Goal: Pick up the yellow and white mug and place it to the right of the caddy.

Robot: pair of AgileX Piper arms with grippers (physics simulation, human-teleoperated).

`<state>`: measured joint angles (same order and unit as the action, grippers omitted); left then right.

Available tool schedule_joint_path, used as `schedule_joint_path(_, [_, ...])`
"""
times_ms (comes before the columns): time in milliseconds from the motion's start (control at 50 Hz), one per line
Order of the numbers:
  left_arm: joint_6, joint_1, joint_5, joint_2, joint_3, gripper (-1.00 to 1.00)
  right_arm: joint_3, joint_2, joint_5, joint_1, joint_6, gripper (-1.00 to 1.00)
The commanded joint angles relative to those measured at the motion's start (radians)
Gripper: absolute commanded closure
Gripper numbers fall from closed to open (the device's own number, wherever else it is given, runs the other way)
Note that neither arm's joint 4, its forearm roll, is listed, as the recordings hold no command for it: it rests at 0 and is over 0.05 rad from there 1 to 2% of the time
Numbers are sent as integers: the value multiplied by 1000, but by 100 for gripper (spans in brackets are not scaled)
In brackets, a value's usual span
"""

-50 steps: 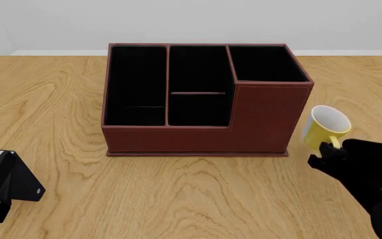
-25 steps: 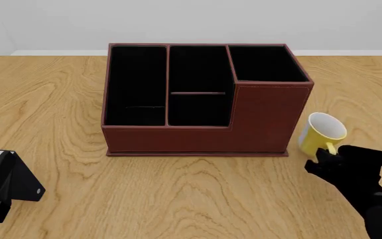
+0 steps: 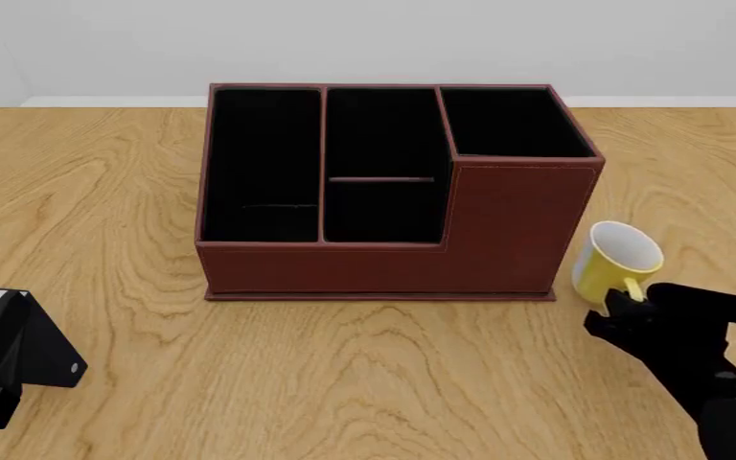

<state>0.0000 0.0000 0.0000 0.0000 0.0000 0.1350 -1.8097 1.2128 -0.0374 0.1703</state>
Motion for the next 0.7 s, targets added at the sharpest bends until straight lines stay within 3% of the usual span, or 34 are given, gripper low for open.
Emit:
schedule_joint_path(20, [0,0,0,0,0,-100,11,-29,4,5,12,100])
schedule_joint_path(360, [0,0,0,0,0,-100,17,-45,7,0,27,100])
schedule_joint_path(380, [0,0,0,0,0,-100,15,-43,7,0,27,-100])
schedule_joint_path(700, [0,0,0,0,0,-100,10,-42,7,1,26,-100])
